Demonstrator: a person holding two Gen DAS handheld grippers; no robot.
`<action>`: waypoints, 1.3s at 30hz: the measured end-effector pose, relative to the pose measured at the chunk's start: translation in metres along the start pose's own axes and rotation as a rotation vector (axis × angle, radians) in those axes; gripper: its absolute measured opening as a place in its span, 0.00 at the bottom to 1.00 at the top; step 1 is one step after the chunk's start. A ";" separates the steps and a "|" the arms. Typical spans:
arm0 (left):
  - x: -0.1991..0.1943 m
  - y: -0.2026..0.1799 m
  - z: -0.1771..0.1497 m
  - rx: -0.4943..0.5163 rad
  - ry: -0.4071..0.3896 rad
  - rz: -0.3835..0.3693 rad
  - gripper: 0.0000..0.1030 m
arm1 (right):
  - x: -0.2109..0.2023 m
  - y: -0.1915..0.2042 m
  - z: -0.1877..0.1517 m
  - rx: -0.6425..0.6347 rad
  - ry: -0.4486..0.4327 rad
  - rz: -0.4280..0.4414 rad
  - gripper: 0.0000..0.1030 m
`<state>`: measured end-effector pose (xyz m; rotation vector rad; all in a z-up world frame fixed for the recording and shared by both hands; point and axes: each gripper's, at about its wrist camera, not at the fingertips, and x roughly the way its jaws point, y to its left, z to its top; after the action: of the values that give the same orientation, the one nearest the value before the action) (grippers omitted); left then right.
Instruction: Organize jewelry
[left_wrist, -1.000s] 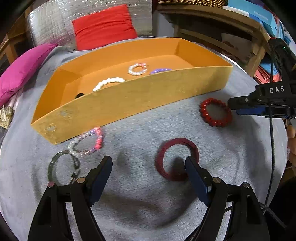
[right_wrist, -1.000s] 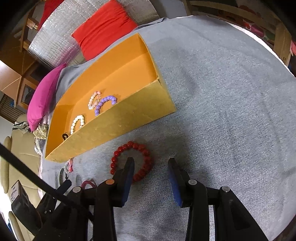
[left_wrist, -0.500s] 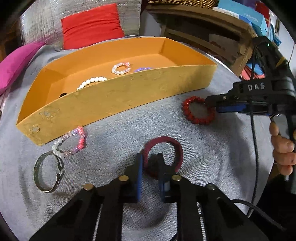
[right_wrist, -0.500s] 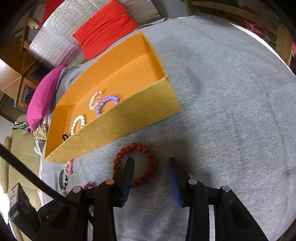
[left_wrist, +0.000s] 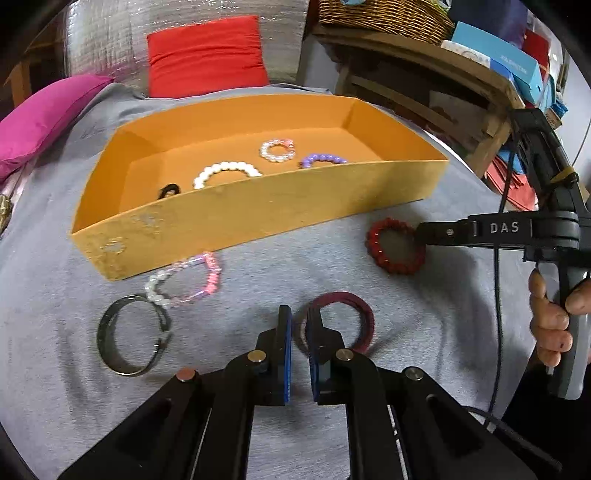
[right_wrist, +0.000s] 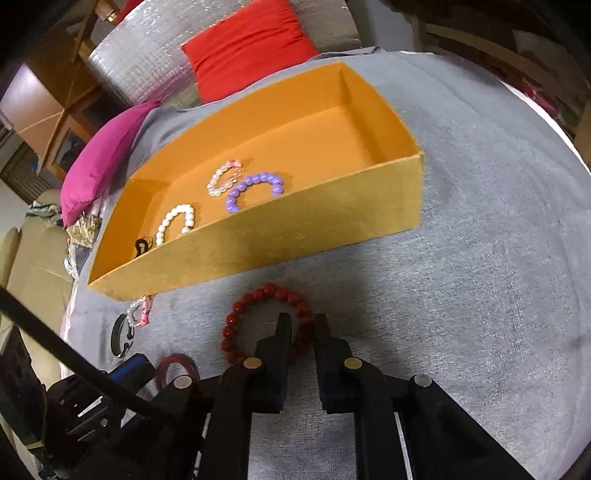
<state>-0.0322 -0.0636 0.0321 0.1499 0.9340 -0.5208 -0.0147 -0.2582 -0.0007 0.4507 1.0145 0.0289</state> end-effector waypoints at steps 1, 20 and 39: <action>0.000 0.000 0.000 0.001 0.002 0.003 0.08 | 0.000 -0.002 0.001 0.004 0.001 -0.005 0.13; -0.003 -0.017 -0.003 0.064 0.001 -0.026 0.54 | 0.000 -0.007 0.002 0.006 0.024 -0.013 0.23; -0.052 0.085 -0.011 -0.136 -0.057 0.139 0.57 | -0.015 0.040 -0.010 -0.146 -0.057 0.076 0.32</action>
<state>-0.0235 0.0328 0.0589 0.0766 0.8932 -0.3301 -0.0239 -0.2224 0.0224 0.3545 0.9318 0.1563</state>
